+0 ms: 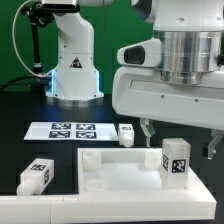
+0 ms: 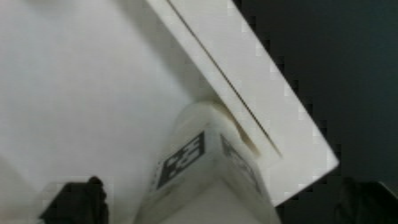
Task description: Assemble one leg
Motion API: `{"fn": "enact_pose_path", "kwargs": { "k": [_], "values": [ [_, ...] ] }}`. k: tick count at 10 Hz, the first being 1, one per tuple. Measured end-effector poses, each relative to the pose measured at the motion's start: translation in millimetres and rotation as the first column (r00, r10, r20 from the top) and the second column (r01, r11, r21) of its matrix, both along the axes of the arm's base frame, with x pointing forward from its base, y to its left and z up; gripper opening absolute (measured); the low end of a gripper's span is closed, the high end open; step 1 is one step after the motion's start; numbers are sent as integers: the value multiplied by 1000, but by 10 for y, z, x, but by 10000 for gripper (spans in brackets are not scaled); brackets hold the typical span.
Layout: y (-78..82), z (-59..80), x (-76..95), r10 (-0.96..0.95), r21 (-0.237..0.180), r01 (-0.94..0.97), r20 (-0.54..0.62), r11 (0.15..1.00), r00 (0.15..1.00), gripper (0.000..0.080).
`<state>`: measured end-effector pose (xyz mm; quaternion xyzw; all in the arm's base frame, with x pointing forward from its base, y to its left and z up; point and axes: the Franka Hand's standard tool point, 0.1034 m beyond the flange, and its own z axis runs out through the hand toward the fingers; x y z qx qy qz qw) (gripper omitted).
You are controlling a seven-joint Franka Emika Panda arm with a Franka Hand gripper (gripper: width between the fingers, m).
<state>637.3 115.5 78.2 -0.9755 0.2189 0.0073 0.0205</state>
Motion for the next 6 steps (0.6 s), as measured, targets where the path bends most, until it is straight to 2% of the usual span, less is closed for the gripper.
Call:
{"fn": "enact_pose_path", "kwargs": {
  "k": [1,3,4,6],
  "values": [
    [15,-15,-2,204,-5,-204,5,979,979,649],
    [-5,-16,27,343,-24,-342,63,939,937,649],
    [-7,-26,15,328,-21,-328,58,945,943,649],
    [-9,-30,18,303,-21,-303,58,953,951,390]
  ]
}}
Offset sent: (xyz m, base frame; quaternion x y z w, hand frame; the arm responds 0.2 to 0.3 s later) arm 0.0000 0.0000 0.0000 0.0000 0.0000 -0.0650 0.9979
